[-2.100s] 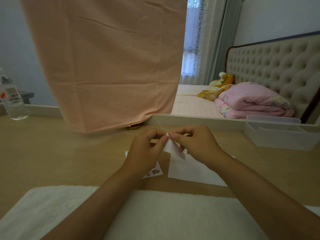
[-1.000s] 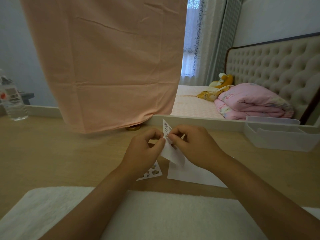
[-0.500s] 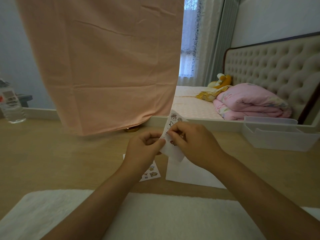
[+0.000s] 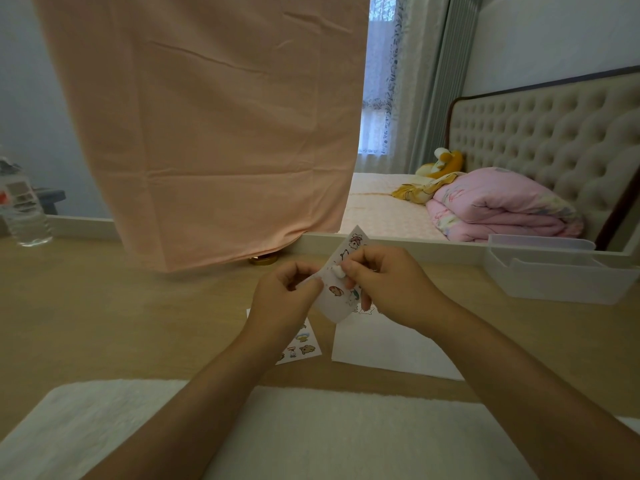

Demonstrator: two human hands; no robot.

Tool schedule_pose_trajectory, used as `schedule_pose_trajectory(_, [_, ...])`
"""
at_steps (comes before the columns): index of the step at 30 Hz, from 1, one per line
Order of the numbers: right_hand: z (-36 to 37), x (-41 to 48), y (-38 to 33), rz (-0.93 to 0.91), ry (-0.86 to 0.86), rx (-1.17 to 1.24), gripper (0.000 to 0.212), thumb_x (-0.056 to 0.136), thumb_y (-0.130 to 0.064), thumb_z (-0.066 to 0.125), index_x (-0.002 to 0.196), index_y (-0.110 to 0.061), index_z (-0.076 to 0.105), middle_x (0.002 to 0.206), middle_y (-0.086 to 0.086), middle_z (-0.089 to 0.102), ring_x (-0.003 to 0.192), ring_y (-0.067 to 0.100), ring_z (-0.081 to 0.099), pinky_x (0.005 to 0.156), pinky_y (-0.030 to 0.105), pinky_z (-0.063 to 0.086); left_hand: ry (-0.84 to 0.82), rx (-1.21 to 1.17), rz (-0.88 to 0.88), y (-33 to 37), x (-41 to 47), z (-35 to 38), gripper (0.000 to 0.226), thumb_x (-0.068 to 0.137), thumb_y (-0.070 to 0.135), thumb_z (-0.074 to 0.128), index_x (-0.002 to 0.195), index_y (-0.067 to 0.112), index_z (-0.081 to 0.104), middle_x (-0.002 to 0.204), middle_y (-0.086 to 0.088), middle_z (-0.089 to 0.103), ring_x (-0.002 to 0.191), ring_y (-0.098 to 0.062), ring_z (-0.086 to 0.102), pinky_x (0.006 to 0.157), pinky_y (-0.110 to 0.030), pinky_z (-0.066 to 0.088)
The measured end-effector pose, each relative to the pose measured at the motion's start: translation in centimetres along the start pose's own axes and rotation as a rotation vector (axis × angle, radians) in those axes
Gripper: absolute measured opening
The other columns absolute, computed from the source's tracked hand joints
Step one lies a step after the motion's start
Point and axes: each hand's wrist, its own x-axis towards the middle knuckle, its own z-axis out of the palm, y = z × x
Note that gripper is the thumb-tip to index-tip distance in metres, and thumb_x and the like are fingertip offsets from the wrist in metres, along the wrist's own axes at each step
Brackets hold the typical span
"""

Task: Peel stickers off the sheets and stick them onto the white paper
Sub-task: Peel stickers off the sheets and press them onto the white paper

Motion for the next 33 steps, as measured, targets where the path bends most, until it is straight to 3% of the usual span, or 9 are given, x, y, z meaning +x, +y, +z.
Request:
schedule_pose_trajectory(5, [-0.3, -0.1, -0.1, 0.028, -0.023, -0.025, 0.022, 0.102, -0.023, 0.056, 0.087, -0.013, 0.069, 0.081, 0.001, 0.073, 0.051, 0.013, 0.059, 0.045, 0.015, 0.042, -0.023, 0.044, 0.049, 0.0, 0.0, -0.4, 0.026, 0.092, 0.001, 0.059, 0.084, 0.023, 0.071, 0.087, 0.003, 0.074, 0.082, -0.014, 0.07, 0.068, -0.025, 0.057])
schedule_pose_trajectory(10, [-0.2, -0.2, -0.1, 0.046, -0.012, 0.031, 0.024, 0.102, -0.02, 0.055, 0.083, -0.014, 0.069, 0.074, 0.0, 0.071, 0.053, 0.017, 0.059, 0.044, 0.015, 0.041, 0.005, 0.066, 0.04, -0.1, 0.3, -0.8, 0.024, 0.091, 0.003, 0.061, 0.09, 0.025, 0.071, 0.089, 0.012, 0.074, 0.082, -0.009, 0.07, 0.071, -0.023, 0.058])
schedule_pose_trajectory(16, [0.2, -0.1, 0.3, 0.101, -0.019, 0.088, 0.024, 0.102, -0.023, 0.055, 0.091, -0.01, 0.071, 0.074, -0.001, 0.072, 0.053, 0.017, 0.059, 0.046, 0.025, 0.044, -0.054, 0.131, 0.147, 0.1, 0.1, -1.0, 0.027, 0.092, 0.002, 0.062, 0.094, 0.028, 0.069, 0.091, 0.011, 0.072, 0.083, -0.01, 0.068, 0.072, -0.028, 0.06])
schedule_pose_trajectory(20, [0.1, -0.1, 0.4, 0.046, -0.027, 0.054, 0.021, 0.102, -0.024, 0.057, 0.091, -0.015, 0.073, 0.08, 0.0, 0.076, 0.056, 0.02, 0.061, 0.048, 0.021, 0.044, -0.124, 0.164, 0.138, 0.3, -0.1, -0.7, 0.037, 0.09, -0.003, 0.057, 0.103, 0.029, 0.07, 0.084, 0.013, 0.067, 0.069, 0.001, 0.058, 0.062, -0.016, 0.05])
schedule_pose_trajectory(23, [0.2, -0.2, 0.5, -0.04, -0.028, -0.001, 0.018, 0.101, -0.026, 0.059, 0.094, -0.019, 0.074, 0.083, 0.0, 0.075, 0.057, 0.02, 0.065, 0.053, 0.021, 0.047, -0.136, 0.175, 0.093, 0.3, -0.1, -0.5, 0.036, 0.092, 0.001, 0.057, 0.107, 0.03, 0.072, 0.09, 0.018, 0.072, 0.072, -0.003, 0.064, 0.066, -0.022, 0.056])
schedule_pose_trajectory(27, [0.2, -0.1, 0.6, -0.053, -0.038, 0.031, 0.012, 0.098, -0.031, 0.063, 0.102, -0.026, 0.073, 0.093, -0.004, 0.073, 0.061, 0.017, 0.068, 0.052, 0.018, 0.046, -0.079, 0.096, 0.072, 0.2, -0.2, -0.3, 0.036, 0.094, 0.004, 0.059, 0.106, 0.036, 0.071, 0.096, 0.01, 0.074, 0.086, -0.019, 0.07, 0.076, -0.035, 0.061])
schedule_pose_trajectory(30, [0.5, 0.1, 0.8, -0.07, 0.028, 0.01, 0.021, 0.086, -0.03, 0.078, 0.103, -0.035, 0.068, 0.091, -0.011, 0.072, 0.062, 0.004, 0.065, 0.059, 0.025, 0.053, -0.076, -0.031, 0.017, 0.2, -0.2, -0.1, 0.035, 0.093, 0.001, 0.06, 0.106, 0.032, 0.071, 0.1, -0.003, 0.071, 0.089, -0.022, 0.072, 0.074, -0.034, 0.062])
schedule_pose_trajectory(33, [0.6, 0.2, 1.3, -0.141, 0.14, -0.085, 0.022, 0.081, -0.03, 0.082, 0.098, -0.037, 0.07, 0.088, -0.019, 0.07, 0.066, -0.003, 0.061, 0.068, 0.032, 0.058, -0.113, -0.067, -0.001, 0.1, -0.2, 0.1, 0.036, 0.093, 0.001, 0.061, 0.106, 0.032, 0.07, 0.1, -0.007, 0.07, 0.09, -0.021, 0.074, 0.077, -0.037, 0.061])
